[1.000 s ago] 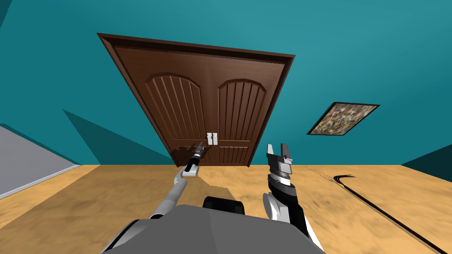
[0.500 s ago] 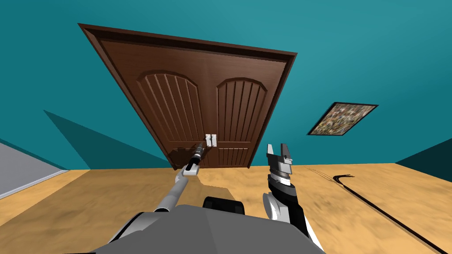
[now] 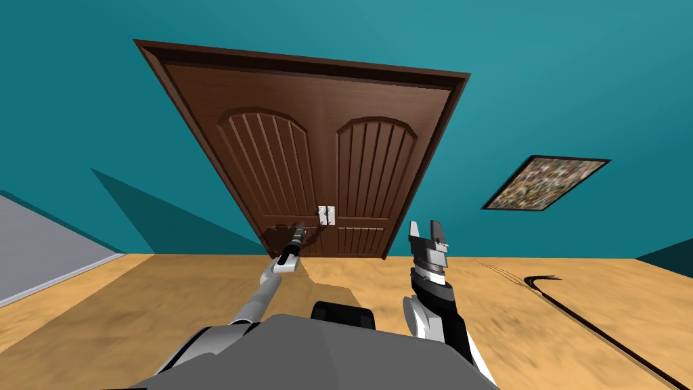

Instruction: Pull the door open

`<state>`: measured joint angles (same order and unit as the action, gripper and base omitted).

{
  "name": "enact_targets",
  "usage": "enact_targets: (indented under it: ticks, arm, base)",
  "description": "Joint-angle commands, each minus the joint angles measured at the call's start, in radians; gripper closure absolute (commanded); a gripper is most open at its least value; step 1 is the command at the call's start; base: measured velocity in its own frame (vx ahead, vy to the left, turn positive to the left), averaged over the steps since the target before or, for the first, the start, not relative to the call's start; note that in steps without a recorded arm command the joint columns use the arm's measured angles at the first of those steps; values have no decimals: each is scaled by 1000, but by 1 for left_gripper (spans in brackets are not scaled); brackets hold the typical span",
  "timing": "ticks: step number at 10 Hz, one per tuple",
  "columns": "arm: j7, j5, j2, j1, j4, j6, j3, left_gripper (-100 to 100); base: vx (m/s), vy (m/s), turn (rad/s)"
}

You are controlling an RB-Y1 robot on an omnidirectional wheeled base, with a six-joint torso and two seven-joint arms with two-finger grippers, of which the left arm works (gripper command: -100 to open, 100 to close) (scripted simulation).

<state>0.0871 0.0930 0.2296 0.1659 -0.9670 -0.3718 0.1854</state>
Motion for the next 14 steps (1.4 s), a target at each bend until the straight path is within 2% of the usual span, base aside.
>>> enact_targets:
  ticks: [1, 2, 3, 5, 6, 9, 11, 12, 13, 14]
  arm:
    - [0, 1, 3, -30, -40, 17, 6, -100]
    - [0, 1, 3, -30, -40, 17, 6, -100]
    - [6, 9, 31, -52, -27, 15, 34, -100]
    - [14, 17, 58, -68, -15, 10, 59, -100]
    - [16, 19, 61, -67, -14, 9, 60, -100]
    - [20, 18, 52, -52, -17, 4, 47, -100]
    - [22, 15, 34, -30, -25, 1, 26, -100]
    - [23, 12, 19, -14, -31, -1, 8, -100]
    - [27, 14, 32, -27, -18, -10, 15, -100]
    - [27, 14, 32, -27, -18, -10, 15, 100]
  base:
    - [-19, 33, -4]
    - [-5, 13, -10]
    - [37, 30, 72]
    - [116, 32, 18]
    - [190, 49, -59]
    - [180, 30, -110]
    - [215, -37, -167]
    - [228, -73, -221]
    - [112, -31, -40]
    - [-17, 2, 39]
